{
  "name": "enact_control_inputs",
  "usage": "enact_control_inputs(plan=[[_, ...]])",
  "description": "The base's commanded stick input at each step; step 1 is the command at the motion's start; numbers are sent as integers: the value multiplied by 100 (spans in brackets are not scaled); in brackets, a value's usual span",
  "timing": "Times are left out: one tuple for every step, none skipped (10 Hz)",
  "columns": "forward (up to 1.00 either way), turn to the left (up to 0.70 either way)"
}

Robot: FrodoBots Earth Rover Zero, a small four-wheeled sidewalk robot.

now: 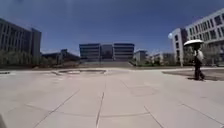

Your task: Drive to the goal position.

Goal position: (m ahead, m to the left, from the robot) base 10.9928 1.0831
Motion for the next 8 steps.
enact_control_inputs(plan=[[40,0],[70,0],[70,0],[70,0],[70,0],[70,0],[70,0],[70,0]])
